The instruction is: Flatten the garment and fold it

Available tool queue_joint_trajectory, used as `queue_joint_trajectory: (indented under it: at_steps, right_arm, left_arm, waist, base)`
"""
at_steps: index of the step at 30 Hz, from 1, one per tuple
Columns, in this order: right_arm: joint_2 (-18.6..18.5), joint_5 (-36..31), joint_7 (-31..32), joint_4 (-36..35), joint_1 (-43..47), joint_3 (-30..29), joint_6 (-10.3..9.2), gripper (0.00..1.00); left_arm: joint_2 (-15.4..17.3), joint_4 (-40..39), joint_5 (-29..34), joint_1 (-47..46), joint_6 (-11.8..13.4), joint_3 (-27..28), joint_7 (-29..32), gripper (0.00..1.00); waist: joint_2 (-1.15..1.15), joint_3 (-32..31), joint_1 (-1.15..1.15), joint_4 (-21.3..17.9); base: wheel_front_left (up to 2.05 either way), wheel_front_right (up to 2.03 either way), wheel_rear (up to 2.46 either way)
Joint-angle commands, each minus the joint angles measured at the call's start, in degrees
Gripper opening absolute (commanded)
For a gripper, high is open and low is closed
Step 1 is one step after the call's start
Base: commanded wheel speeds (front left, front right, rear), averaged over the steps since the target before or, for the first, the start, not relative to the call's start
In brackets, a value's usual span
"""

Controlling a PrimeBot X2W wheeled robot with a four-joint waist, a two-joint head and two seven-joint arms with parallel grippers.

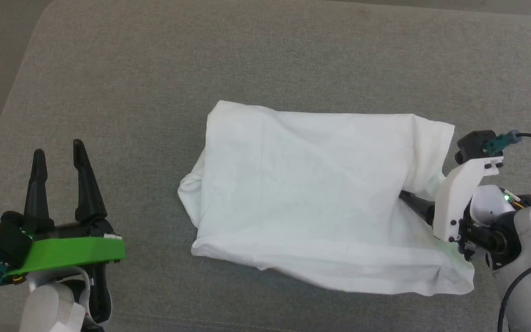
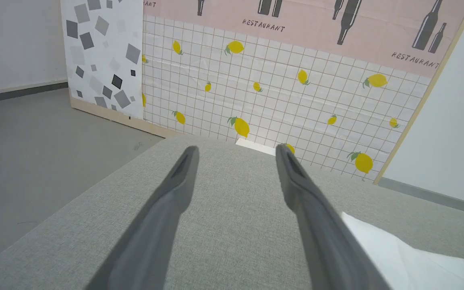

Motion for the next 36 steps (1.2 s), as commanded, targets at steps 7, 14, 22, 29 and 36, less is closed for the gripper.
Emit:
queue_joint_trajectory:
  at_steps: [7,14,22,29,36]
  right_arm:
    - [0.0,1.5,-1.1,5.0,-0.5,3.0,-0.06,0.0]
    - [-1.5,2.3,-2.6,5.7,-0.9,1.4,-0.06,0.0]
    - [-6.3,0.4,-1.9,6.4,0.6,-5.1,-0.06,0.0]
    - [-8.8,-7.8,-0.5,7.6,1.0,-16.1,-0.06,0.0]
    - [-8.1,-14.4,2.0,3.7,0.8,-16.7,-0.06,0.0]
  left_arm:
    - [-1.3,1.3,1.5,-0.9,-1.9,1.4,-0.3,1.0]
    - [-1.7,2.0,2.0,-0.4,-2.9,1.9,-0.3,1.0]
    - [-2.0,2.5,2.4,1.0,-3.4,2.1,-0.3,1.0]
    - [-2.0,2.9,2.3,1.8,-3.6,1.6,-0.3,1.0]
    - [-2.0,3.7,1.7,2.6,-3.3,1.3,-0.3,1.0]
  waist:
    - [0.0,-0.7,0.0,0.2]
    - [0.0,-2.0,0.0,-0.1]
    - [0.0,-3.6,0.0,-0.8]
    - [0.0,-4.2,0.0,-1.0]
    - [0.0,-5.8,0.0,-1.2]
  base:
    - [0.0,0.0,0.0]
    - [0.0,0.0,0.0]
    - [0.0,0.0,0.0]
    - [0.0,0.0,0.0]
    - [0.0,0.0,0.0]
